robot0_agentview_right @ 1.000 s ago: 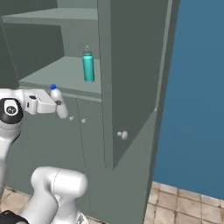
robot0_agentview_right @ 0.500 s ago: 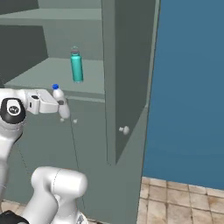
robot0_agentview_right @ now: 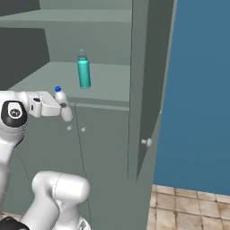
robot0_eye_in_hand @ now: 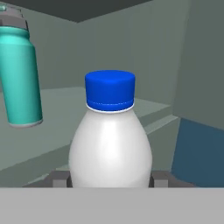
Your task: Sort all alcoholic drinks to one cabinet, and non-alcoholic drinks to the other.
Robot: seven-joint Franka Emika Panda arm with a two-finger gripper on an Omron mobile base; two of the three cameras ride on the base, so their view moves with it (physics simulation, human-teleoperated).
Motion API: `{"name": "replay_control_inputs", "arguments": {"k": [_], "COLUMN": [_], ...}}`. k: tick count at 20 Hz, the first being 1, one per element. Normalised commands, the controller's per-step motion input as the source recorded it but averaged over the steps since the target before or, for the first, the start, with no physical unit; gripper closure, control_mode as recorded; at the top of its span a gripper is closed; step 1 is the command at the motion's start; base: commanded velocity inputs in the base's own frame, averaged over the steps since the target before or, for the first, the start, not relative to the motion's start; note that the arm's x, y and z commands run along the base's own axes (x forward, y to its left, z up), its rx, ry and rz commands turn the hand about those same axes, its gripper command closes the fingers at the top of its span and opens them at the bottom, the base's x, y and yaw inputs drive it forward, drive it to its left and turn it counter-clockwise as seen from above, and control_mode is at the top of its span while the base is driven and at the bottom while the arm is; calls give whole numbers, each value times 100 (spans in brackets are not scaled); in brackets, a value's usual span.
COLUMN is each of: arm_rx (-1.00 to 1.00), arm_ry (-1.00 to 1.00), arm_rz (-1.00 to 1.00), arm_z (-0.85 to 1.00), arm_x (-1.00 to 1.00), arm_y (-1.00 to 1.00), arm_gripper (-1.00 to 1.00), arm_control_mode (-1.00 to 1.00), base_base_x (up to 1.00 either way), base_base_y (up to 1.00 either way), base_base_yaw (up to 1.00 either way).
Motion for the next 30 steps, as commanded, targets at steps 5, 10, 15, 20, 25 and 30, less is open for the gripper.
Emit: {"name": "replay_control_inputs", "arguments": {"k": [5, 10, 15, 20, 25, 30], "arm_rx": [0, 0, 0, 0, 0, 0], "arm_ry": [0, 0, 0, -1, -7, -4], "arm_rz": [0, 0, 0, 0, 0, 0], "arm_z": [0, 0, 0, 0, 12, 27], "arm_x": [0, 0, 0, 0, -1, -1], "arm_y": [0, 0, 0, 0, 0, 9], "arm_gripper": [100, 100, 100, 100, 100, 100], "arm_control_mode": [100, 100, 100, -100, -100, -100], "base_base_x": [39, 11, 0, 0, 0, 0], "base_base_y": [4, 0, 0, 0, 0, 0], "base_base_yaw": [0, 0, 0, 0, 0, 0]}}
